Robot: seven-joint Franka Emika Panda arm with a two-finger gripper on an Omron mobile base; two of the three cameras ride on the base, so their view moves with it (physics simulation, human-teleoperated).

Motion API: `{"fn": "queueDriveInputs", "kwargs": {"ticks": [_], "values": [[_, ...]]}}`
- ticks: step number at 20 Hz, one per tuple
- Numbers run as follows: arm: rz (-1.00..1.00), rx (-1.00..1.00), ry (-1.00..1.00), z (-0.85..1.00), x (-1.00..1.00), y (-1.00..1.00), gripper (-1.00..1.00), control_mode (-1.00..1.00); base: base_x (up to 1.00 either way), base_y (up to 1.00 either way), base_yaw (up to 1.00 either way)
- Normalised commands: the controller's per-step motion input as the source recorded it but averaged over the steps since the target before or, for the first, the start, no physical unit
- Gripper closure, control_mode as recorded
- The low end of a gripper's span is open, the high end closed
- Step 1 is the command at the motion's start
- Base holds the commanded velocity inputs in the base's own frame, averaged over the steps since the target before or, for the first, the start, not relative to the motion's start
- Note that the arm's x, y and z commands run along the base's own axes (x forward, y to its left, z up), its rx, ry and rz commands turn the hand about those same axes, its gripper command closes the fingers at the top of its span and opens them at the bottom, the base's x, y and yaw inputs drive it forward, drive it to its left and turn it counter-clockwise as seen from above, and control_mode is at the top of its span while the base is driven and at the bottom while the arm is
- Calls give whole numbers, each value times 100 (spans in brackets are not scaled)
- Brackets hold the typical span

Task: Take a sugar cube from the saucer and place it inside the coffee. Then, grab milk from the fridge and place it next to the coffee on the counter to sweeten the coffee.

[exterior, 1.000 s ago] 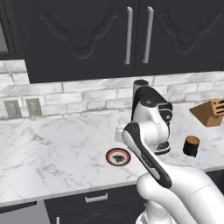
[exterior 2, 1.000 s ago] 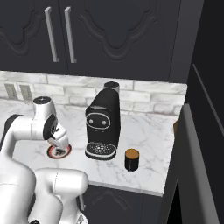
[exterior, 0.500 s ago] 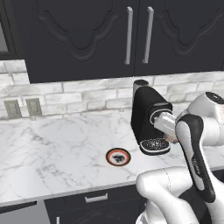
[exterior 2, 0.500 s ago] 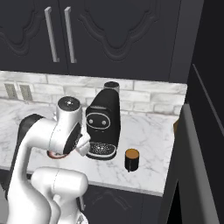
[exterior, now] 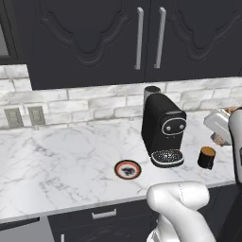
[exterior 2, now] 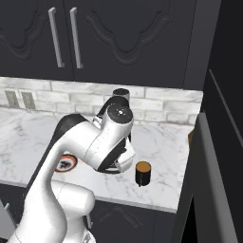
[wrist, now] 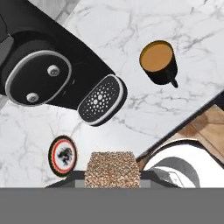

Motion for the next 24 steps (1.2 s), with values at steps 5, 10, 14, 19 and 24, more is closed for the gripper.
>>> {"fn": "queueDriveInputs", "kwargs": {"ticks": [5, 10, 14, 19, 24], "values": [[5, -21, 0, -12, 71, -63, 100, -100, 0, 0, 0], [19, -15, 5, -26, 48, -38, 100, -100, 0, 0, 0], [23, -12, 6, -45, 5, -34, 100, -100, 0, 0, 0], [24, 0, 1, -27, 0, -19, 100, -100, 0, 0, 0], [18, 0, 0, -24, 8, -5, 100, -100, 0, 0, 0]]}}
